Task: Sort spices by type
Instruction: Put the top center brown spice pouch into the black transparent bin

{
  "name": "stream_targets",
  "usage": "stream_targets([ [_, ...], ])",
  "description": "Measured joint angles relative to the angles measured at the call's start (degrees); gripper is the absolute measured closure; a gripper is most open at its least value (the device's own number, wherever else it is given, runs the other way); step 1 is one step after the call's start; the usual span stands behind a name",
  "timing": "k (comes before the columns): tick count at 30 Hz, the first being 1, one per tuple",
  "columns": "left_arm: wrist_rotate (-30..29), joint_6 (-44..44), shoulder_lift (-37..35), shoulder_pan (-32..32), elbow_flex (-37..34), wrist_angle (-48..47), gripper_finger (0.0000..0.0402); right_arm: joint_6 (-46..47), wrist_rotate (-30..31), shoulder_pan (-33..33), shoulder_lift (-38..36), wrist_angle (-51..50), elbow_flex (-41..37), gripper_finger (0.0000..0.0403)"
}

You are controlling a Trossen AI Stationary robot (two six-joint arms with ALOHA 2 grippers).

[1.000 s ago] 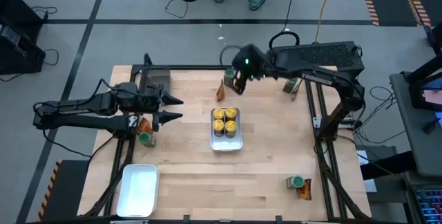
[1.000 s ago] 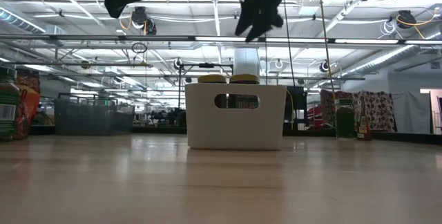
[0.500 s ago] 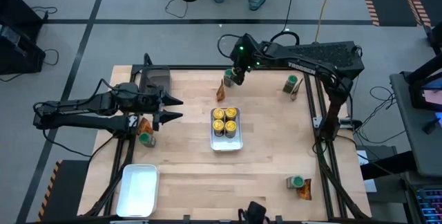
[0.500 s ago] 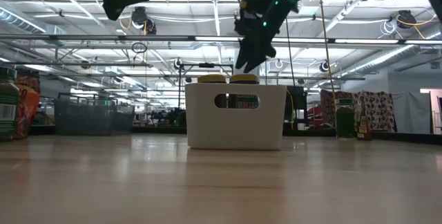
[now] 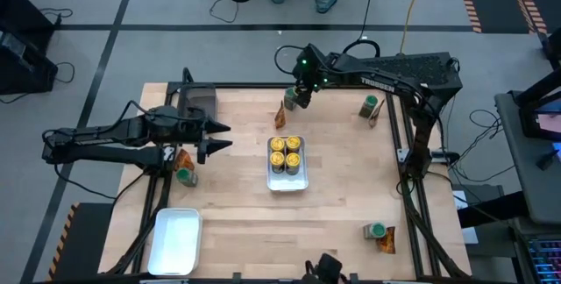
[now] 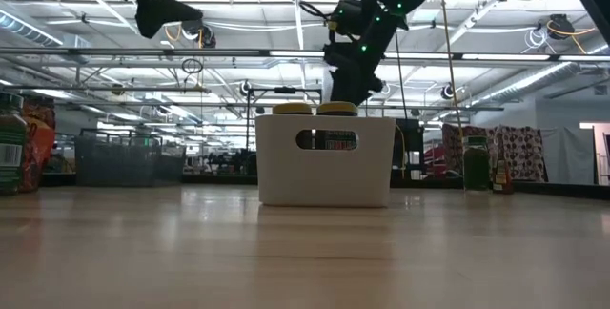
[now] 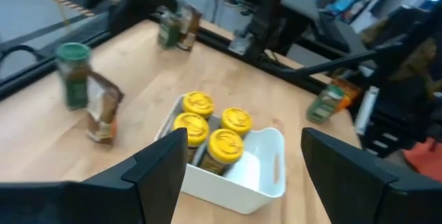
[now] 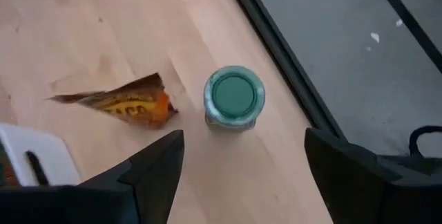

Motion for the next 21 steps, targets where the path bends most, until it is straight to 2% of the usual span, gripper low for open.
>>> stream_targets([
  [4, -3.6, -0.2, 0.2, 0.0, 0.0, -1.5, 0.0116, 4.4, -0.2, 0.4, -1.2, -6.7, 0.0, 0.0122],
  [8, -4.4, -0.2, 1.8, 0.0, 0.0, -1.4, 0.0116, 6.3, -0.1, 2.2, -2.5, -14.4, 0.0, 0.0122],
  [16, -3.2, 1.2, 10.9, 0.0, 0.0, 3.2, 0.0116, 12.3, 3.4, 9.9, -6.6, -25.0, 0.0, 0.0122],
  [21, -2.6, 2.9, 17.0, 1.3, 0.1, 11.2, 0.0116, 17.7, 6.9, 16.3, -10.3, -29.0, 0.0, 0.0122],
])
